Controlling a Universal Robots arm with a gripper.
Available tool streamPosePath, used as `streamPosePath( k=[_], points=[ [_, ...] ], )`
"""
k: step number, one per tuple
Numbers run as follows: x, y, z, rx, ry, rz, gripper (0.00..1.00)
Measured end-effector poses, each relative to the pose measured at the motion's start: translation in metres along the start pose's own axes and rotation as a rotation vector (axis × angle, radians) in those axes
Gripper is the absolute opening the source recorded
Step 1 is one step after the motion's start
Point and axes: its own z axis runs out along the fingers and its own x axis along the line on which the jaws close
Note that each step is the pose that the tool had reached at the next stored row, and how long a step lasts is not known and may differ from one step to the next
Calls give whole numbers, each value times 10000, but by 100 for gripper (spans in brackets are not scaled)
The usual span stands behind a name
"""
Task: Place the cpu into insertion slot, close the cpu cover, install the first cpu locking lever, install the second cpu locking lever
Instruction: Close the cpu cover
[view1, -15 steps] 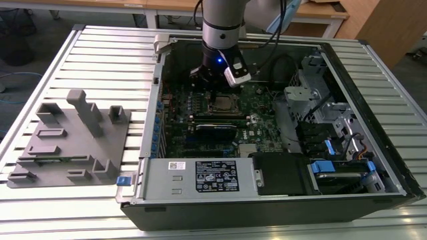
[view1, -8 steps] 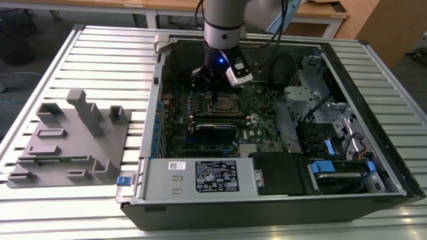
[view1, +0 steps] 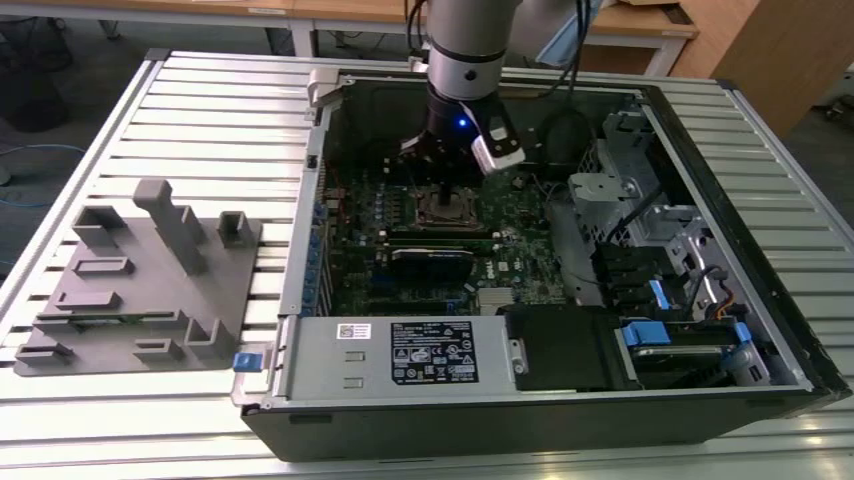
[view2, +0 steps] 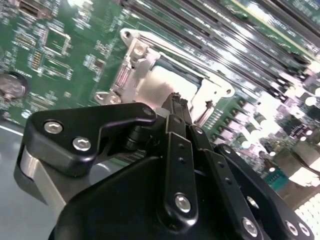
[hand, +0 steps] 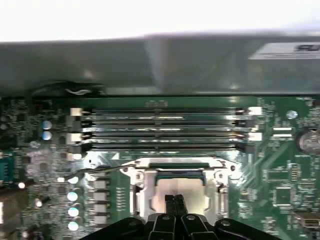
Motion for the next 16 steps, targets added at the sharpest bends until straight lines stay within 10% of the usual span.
streamPosePath(
  k=[3,7,16],
  points=[
    [-8,0,2,2,-79,1,11],
    [3,0,8,-15,-684,6,11],
    [73,-2,9,-16,-724,12,11]
  ],
)
